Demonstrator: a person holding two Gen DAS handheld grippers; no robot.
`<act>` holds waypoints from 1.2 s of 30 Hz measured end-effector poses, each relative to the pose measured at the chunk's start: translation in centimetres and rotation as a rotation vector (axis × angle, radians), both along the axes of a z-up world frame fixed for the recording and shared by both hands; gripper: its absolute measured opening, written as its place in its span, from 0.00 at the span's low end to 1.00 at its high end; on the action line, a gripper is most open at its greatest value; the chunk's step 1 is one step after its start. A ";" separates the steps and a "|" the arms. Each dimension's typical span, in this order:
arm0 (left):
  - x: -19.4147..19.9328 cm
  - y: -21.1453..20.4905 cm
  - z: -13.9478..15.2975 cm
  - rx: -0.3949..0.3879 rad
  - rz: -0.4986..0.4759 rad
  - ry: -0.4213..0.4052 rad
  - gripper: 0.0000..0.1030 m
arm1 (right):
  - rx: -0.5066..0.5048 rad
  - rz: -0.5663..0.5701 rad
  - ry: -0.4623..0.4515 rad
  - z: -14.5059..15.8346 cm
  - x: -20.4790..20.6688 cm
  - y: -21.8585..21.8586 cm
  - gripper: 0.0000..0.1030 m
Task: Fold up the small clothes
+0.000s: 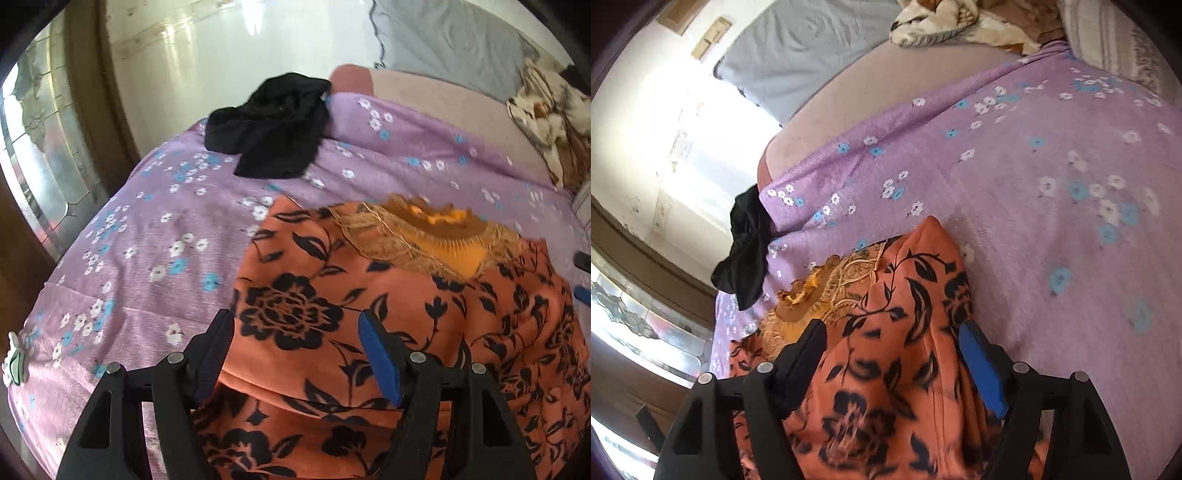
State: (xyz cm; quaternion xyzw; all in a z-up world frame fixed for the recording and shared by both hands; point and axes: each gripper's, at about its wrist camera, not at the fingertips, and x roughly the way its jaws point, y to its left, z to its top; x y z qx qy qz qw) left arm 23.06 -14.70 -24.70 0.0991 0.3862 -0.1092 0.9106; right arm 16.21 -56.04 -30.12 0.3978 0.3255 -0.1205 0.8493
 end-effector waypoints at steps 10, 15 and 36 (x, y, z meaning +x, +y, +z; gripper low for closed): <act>-0.3 -0.9 -1.7 0.044 -0.007 0.047 0.68 | -0.154 0.046 0.120 0.5 0.4 2.4 0.03; -0.8 -1.2 -2.3 0.089 -0.020 0.051 0.68 | -0.070 -0.008 0.066 0.8 -1.3 0.4 0.07; -1.0 -2.3 -3.5 0.144 -0.048 0.067 0.71 | -0.116 0.068 0.188 -2.7 2.0 0.6 0.21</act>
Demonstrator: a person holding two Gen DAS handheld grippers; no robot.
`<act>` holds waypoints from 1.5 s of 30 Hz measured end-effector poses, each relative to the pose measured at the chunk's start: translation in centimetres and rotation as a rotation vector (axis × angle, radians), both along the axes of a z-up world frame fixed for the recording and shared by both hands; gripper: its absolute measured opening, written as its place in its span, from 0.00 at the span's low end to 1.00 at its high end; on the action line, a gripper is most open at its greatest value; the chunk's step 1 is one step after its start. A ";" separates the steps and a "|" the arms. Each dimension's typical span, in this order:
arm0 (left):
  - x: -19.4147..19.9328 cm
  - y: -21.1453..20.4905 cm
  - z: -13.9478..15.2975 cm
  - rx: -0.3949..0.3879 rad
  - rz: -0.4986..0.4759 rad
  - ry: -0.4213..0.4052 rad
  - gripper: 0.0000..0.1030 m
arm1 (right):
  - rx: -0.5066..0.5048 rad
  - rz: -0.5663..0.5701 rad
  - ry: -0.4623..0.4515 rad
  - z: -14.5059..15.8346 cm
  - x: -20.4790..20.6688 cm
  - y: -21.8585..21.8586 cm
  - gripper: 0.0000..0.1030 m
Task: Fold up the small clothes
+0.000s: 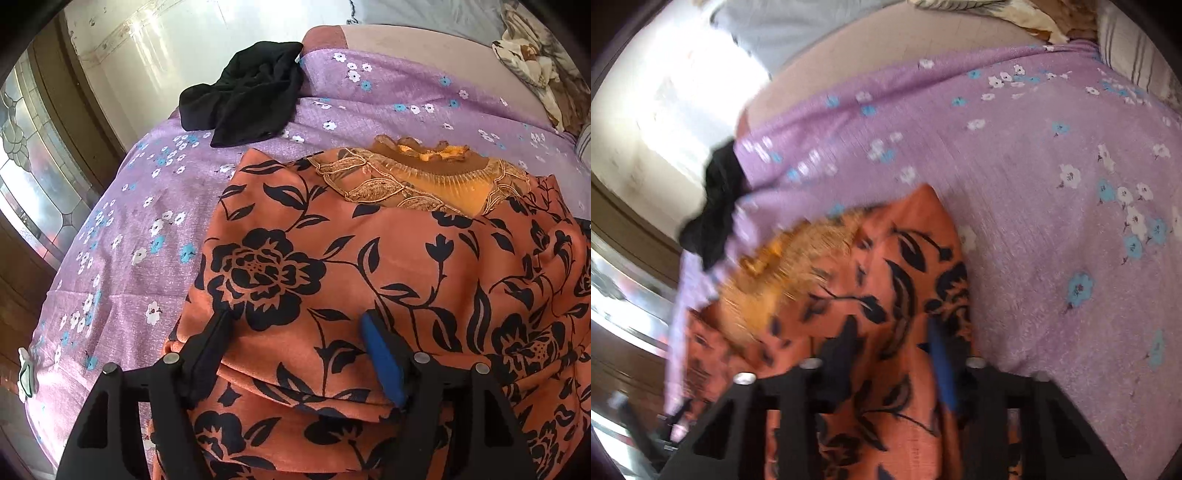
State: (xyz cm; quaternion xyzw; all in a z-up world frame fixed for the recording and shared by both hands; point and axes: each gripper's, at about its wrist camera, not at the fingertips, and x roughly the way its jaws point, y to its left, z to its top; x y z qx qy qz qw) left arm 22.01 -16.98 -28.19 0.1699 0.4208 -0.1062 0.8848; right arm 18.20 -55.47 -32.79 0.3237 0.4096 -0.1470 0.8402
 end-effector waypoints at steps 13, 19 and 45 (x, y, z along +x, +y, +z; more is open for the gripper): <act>-0.3 0.0 0.1 0.001 0.018 -0.016 0.72 | -0.088 -0.169 -0.147 5.6 -5.5 -2.5 0.03; -0.5 -0.3 0.0 0.013 0.017 -0.023 0.72 | 0.015 -0.035 -0.141 4.9 -3.6 -1.1 0.07; -1.3 -1.3 -0.5 0.044 0.001 -0.079 0.73 | -0.112 0.081 0.072 0.0 0.0 2.2 0.26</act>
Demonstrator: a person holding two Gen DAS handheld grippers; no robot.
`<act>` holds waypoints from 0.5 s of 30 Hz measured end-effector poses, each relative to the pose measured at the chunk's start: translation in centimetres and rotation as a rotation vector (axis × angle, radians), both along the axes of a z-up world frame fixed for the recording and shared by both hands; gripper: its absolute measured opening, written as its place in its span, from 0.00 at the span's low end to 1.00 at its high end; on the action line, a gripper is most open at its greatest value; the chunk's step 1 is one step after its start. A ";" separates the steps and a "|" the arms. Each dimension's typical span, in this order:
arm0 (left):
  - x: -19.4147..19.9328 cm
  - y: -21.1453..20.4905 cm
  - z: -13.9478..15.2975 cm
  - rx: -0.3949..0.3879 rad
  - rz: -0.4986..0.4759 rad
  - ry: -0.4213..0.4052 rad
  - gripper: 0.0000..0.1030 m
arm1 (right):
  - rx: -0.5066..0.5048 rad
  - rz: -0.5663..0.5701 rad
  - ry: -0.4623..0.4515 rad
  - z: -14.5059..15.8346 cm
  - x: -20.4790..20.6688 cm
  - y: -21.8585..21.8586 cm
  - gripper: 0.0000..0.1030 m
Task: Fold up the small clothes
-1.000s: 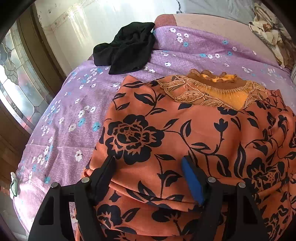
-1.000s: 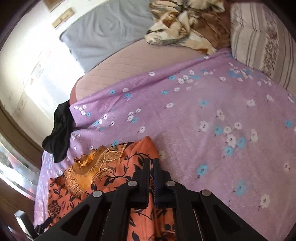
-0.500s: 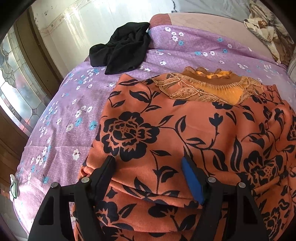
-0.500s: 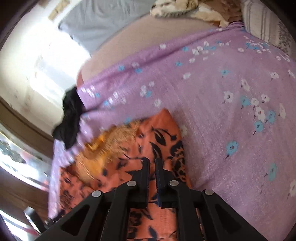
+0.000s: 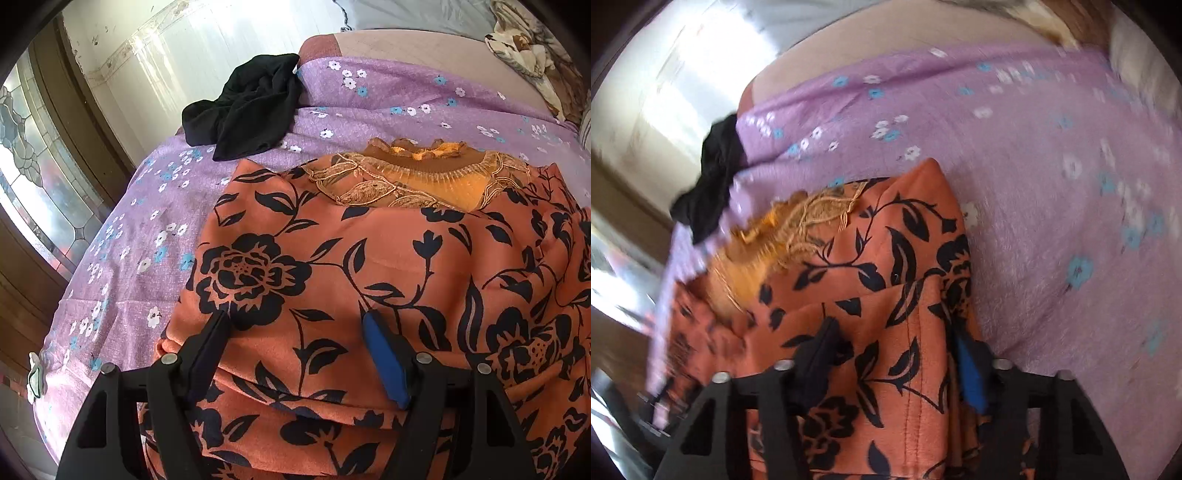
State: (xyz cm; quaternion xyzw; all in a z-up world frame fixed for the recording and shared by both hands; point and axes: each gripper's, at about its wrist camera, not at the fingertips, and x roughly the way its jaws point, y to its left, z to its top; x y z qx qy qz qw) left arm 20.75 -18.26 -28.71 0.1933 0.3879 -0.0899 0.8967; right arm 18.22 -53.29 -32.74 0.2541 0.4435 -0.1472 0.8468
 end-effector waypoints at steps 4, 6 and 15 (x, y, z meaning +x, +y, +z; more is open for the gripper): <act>-0.1 0.3 0.6 -0.036 -0.001 0.001 0.73 | -0.039 -0.006 -0.040 1.5 -0.8 -0.1 0.08; -0.4 0.3 1.0 -0.042 -0.011 -0.015 0.73 | -0.064 -0.024 -0.071 2.5 -1.3 -0.3 0.07; -0.6 -0.4 -0.1 0.031 -0.050 0.020 0.73 | 0.045 -0.094 0.081 -0.7 -1.5 -2.7 0.10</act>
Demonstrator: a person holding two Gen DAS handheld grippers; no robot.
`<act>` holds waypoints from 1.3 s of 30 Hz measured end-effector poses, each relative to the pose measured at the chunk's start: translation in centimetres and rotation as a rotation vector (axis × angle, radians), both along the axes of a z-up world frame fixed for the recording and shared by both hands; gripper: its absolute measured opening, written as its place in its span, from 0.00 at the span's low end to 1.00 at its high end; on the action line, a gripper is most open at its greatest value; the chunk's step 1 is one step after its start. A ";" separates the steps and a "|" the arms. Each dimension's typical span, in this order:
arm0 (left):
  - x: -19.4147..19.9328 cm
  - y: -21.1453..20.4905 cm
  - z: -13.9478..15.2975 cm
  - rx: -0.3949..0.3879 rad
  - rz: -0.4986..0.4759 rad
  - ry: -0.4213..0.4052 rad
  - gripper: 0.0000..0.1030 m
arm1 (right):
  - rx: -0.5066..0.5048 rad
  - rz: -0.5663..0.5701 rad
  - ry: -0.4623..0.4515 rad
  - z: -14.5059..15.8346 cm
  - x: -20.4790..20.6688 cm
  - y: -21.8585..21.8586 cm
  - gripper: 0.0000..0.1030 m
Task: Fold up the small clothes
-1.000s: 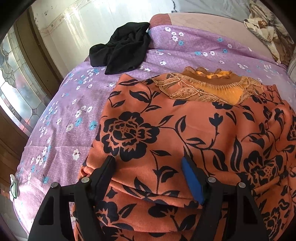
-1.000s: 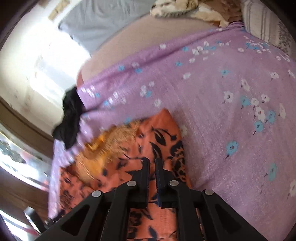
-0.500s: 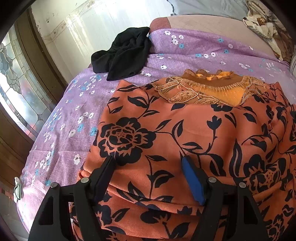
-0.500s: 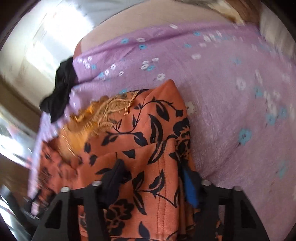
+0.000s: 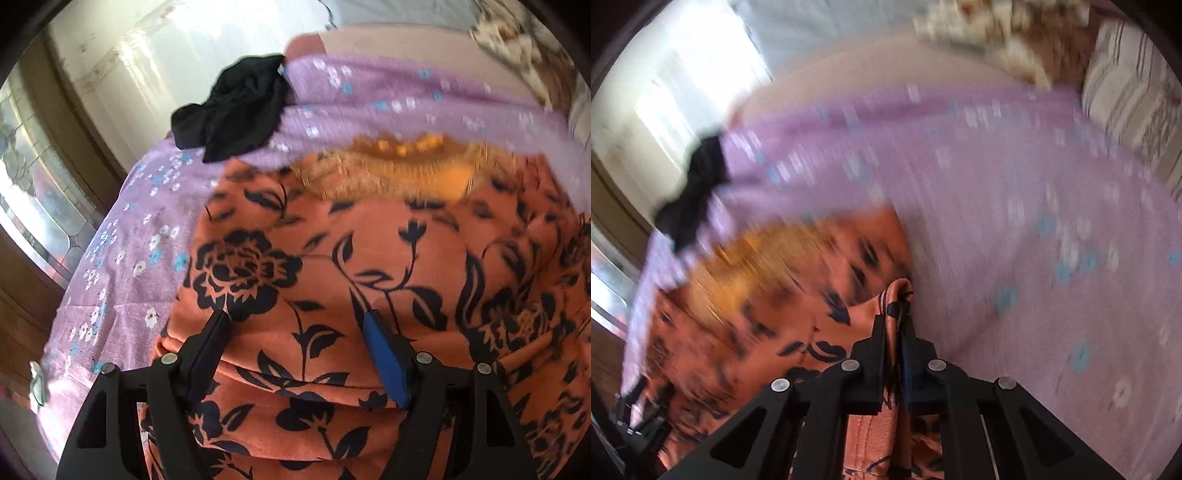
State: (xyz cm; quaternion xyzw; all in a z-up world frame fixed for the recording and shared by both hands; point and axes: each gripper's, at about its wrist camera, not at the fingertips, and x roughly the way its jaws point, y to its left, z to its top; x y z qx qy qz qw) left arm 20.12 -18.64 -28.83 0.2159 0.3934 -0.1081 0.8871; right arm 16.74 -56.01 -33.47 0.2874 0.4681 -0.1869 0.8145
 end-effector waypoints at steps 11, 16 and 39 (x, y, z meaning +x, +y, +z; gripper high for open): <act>-0.3 1.5 2.9 -0.120 0.015 -0.060 0.73 | 0.060 -0.009 -0.297 6.7 -0.9 -0.5 0.13; 0.2 1.4 2.6 -0.132 0.013 -0.025 0.73 | 0.109 0.244 -0.296 6.3 1.9 5.5 0.13; -0.7 -0.8 1.2 -0.104 -0.086 0.086 0.76 | 0.214 0.162 -0.216 2.9 1.9 4.4 0.23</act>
